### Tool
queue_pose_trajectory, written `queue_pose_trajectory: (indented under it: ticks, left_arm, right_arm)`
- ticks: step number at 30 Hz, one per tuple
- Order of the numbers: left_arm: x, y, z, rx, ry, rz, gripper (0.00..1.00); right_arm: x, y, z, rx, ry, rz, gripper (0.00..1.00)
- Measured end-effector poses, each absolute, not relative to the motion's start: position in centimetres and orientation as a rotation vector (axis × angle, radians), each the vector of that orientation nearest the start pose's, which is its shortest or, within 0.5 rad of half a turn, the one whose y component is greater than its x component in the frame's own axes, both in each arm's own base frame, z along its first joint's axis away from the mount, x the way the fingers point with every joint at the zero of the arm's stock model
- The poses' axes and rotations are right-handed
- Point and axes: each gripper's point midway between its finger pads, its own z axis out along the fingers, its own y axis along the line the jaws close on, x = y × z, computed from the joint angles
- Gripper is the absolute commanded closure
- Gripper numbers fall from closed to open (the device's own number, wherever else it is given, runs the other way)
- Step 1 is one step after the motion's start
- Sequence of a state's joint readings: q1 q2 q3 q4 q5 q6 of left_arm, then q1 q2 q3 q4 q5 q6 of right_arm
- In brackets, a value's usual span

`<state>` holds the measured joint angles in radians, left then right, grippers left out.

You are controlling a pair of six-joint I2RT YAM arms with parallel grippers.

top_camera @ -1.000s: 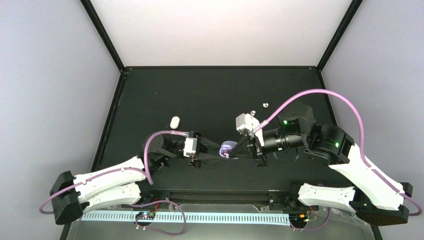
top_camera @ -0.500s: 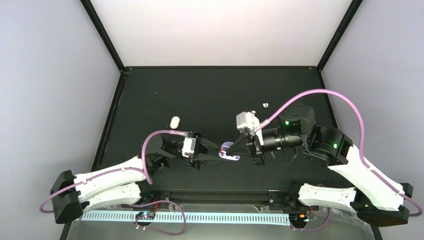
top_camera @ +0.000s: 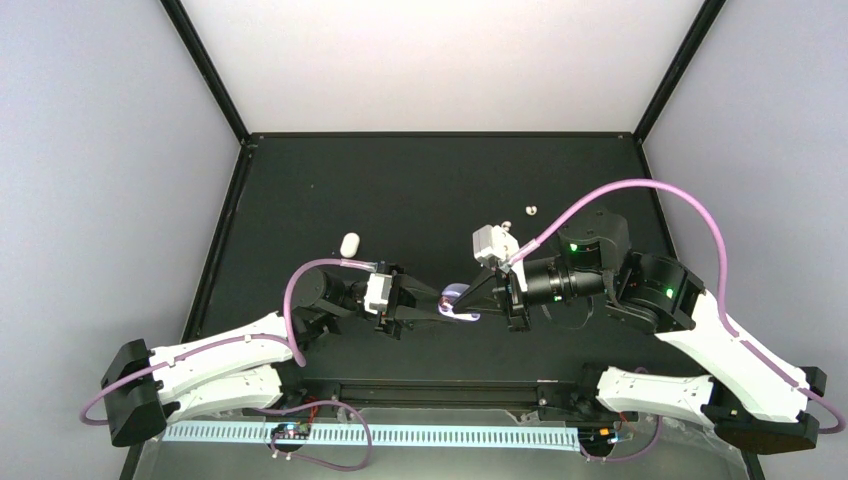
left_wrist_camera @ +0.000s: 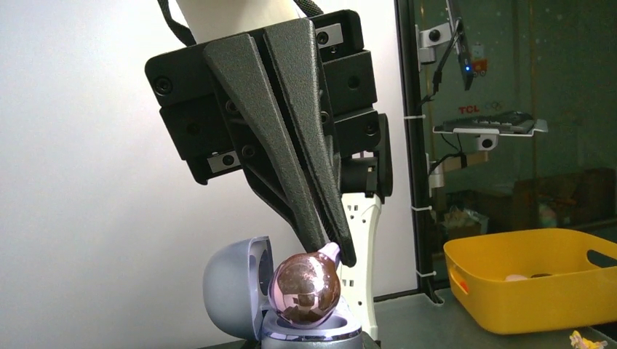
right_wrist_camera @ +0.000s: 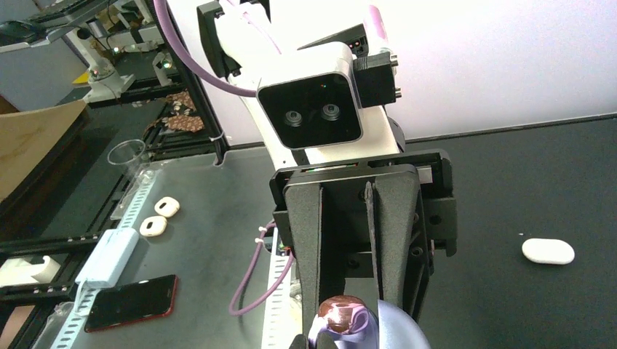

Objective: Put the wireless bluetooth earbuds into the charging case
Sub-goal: Place the earbud in the charging case.

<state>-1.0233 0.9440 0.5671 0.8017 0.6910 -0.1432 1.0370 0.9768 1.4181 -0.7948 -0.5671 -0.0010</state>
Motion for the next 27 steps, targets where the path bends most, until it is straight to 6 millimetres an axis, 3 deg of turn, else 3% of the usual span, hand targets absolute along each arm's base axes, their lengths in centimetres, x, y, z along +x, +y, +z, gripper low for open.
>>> queue_pose_trajectory:
  ticks: [27]
  left_arm:
    - [6.40,-31.63,37.86,1.112,0.808,-1.394,0.98]
  right_arm:
    - [5.84,28.05,41.09,-1.371,1.579,1.210,0.99]
